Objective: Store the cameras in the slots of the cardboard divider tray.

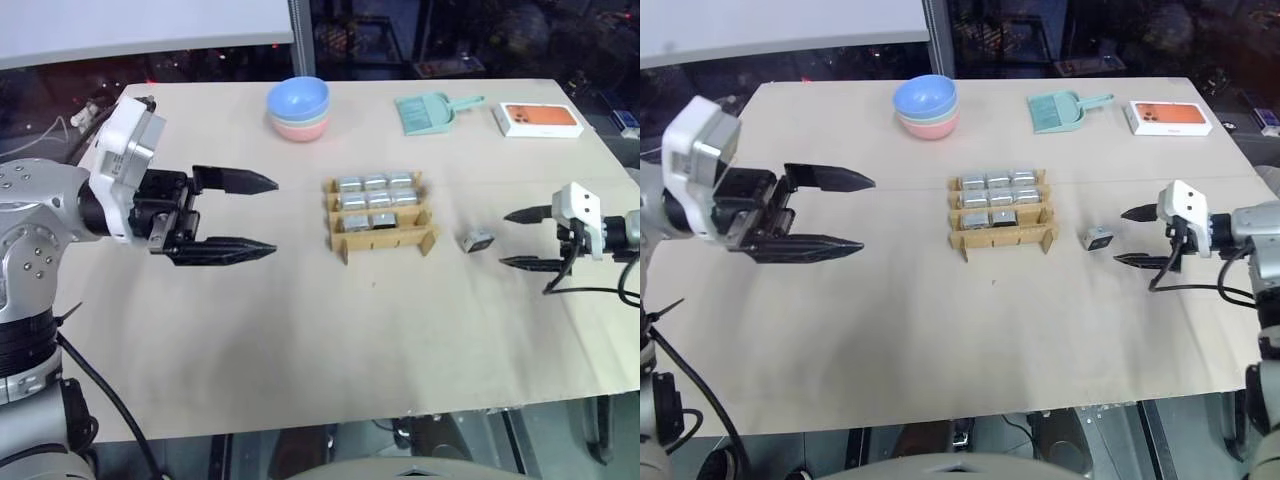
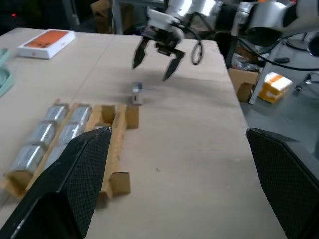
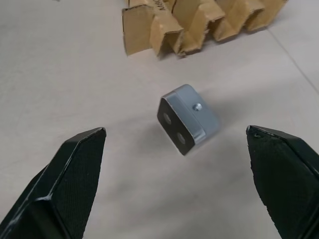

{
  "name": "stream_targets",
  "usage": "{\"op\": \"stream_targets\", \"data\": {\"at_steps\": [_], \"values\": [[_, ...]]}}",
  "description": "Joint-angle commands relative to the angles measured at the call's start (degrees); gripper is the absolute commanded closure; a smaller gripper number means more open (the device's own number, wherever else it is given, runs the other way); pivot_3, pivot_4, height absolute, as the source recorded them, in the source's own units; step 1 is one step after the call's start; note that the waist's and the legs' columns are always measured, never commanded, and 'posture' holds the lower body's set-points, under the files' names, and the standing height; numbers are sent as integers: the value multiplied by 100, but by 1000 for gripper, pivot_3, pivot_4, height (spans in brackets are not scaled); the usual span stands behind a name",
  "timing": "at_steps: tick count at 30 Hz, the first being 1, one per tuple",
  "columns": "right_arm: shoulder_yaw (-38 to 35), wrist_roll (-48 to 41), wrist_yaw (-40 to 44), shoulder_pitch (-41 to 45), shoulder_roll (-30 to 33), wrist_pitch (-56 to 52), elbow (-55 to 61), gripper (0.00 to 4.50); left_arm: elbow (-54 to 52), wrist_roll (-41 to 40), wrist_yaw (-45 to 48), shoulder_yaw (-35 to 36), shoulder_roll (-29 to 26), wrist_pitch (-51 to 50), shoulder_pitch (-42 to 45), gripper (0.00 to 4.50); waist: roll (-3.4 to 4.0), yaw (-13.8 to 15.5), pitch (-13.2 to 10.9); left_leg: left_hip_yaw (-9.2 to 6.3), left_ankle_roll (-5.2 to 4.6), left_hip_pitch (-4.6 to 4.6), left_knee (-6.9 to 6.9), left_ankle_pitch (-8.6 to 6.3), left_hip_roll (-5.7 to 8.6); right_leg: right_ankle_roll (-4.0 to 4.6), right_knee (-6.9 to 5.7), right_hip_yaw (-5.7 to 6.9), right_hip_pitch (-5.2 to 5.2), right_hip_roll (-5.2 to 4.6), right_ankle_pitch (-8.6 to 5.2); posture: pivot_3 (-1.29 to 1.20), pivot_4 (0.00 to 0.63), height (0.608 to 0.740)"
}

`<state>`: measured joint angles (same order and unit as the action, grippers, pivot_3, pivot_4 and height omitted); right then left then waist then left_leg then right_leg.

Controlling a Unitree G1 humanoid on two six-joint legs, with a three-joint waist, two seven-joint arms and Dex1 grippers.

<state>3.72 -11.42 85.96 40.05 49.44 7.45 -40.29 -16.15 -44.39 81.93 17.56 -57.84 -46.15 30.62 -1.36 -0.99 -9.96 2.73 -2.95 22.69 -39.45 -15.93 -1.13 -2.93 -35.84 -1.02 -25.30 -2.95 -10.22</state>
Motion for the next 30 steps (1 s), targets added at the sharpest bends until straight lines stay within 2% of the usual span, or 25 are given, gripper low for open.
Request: {"op": "stream_targets", "data": {"at_steps": [1, 11, 14, 20, 21, 30], "values": [[99, 208, 179, 480, -166, 53, -503, 0, -294, -348, -77, 217, -52, 81, -89, 13, 0, -6, 0, 0, -1, -2, 0, 0, 0, 0, -1, -1, 1, 0, 0, 0, 150, 740], [327, 843, 124, 1211, -527, 883, -1731, 0, -375, -622, -220, 330, -195, 245, -330, 13, 3, 4, -2, 2, 15, 4, 1, 9, 5, 1, 1, -1, -1, -1, 1, 0, 150, 740], [183, 756, 148, 1318, -641, 869, -1884, 868, -367, -650, -271, 331, -217, 284, -354, 0, 3, 0, -2, 2, 15, 3, 1, 9, 5, 2, 0, 0, 0, -1, 1, 0, 150, 740], [232, 880, 198, 1358, -645, 960, -2036, 3665, -282, -615, -229, 329, -268, 391, -423, 0, 4, -2, -3, 2, 16, 2, 1, 9, 5, 2, -1, -1, 0, -1, 1, 0, 150, 740], [194, 838, 221, 1367, -662, 944, -2048, 3960, -270, -610, -222, 328, -279, 404, -443, 0, 4, -2, -3, 2, 16, 2, 1, 9, 5, 2, -1, -2, 0, -1, 1, 0, 150, 740], [78, 537, 503, 1672, -856, 595, -1584, 3956, -187, -553, -205, 295, -340, 483, -473, 0, 8, -13, -5, 2, 15, 1, 1, 8, 5, 2, -1, -2, -1, 0, 1, 0, 150, 740]]}}
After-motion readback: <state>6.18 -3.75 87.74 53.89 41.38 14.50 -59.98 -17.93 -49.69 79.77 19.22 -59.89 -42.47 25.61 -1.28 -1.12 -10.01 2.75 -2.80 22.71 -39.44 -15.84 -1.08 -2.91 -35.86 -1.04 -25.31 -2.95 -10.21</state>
